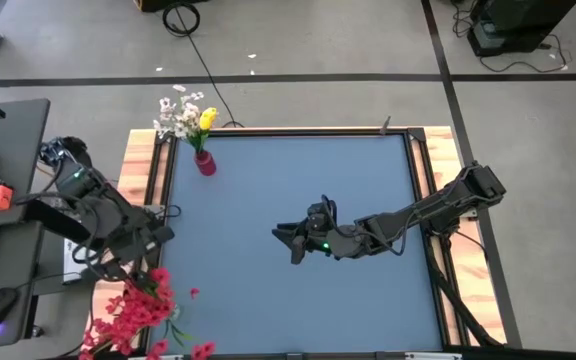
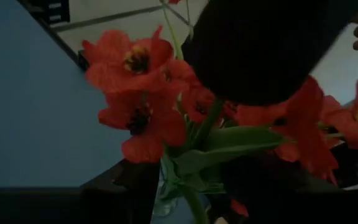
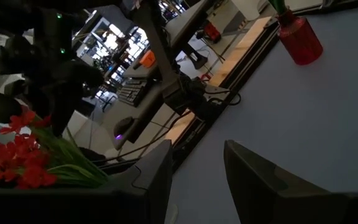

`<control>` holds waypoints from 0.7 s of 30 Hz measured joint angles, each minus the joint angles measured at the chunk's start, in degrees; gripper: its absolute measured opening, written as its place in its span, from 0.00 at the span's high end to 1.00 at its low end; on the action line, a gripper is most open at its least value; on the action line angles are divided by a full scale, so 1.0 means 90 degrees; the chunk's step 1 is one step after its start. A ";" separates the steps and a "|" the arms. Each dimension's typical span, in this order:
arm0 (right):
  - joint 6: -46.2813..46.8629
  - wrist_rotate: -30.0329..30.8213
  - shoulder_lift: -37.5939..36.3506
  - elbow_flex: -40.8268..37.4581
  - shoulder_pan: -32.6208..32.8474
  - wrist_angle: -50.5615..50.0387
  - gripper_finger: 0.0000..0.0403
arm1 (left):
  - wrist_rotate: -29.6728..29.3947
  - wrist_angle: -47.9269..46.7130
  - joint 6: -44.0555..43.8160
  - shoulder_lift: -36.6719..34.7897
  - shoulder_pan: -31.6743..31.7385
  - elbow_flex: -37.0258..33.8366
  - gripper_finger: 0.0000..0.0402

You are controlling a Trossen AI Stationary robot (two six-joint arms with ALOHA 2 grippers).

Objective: Sort flowers into vase by color
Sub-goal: Put the black tulip into the transparent vase

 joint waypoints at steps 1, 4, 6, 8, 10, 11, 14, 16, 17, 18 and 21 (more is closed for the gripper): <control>-0.0001 0.0000 0.0000 0.0000 0.0000 -0.0001 0.62 | 0.0046 -0.0009 -0.0033 0.0009 0.0000 0.0003 0.50; -0.0060 -0.0027 0.0000 0.0000 -0.0032 0.0002 0.62 | 0.0151 -0.0240 -0.0002 -0.0008 0.0000 0.0234 0.50; -0.0073 -0.0113 0.0000 0.0000 -0.0071 -0.0001 0.62 | 0.0160 -0.0579 -0.0002 -0.0015 -0.0002 0.0453 0.50; -0.0073 -0.0177 0.0000 0.0000 -0.0116 -0.0001 0.62 | 0.0099 -0.0922 -0.0029 -0.0015 -0.0002 0.0597 0.50; -0.0074 -0.0242 0.0000 0.0000 -0.0149 0.0001 0.62 | -0.0003 -0.1135 -0.0043 -0.0010 -0.0001 0.0706 0.50; -0.0087 -0.0267 0.0000 0.0000 -0.0164 -0.0001 0.62 | -0.0011 -0.1257 -0.0033 -0.0008 -0.0001 0.0750 0.50; -0.0117 -0.0283 0.0000 0.0000 -0.0170 0.0000 0.62 | -0.0165 -0.1592 0.0016 -0.0006 -0.0001 0.0893 0.50; -0.0155 -0.0282 0.0000 0.0000 -0.0168 -0.0001 0.62 | -0.0388 -0.1864 0.0049 -0.0010 -0.0002 0.1045 0.50; -0.0168 -0.0282 0.0000 0.0000 -0.0168 -0.0001 0.62 | -0.0569 -0.1962 0.0121 -0.0010 -0.0002 0.1135 0.50; -0.0168 -0.0270 0.0000 0.0000 -0.0172 -0.0001 0.62 | -0.0793 -0.2057 0.0192 -0.0010 -0.0002 0.1256 0.50; -0.0167 -0.0183 -0.0001 0.0000 -0.0228 0.0000 0.62 | -0.1724 -0.2232 0.0473 -0.0050 -0.0002 0.1651 0.50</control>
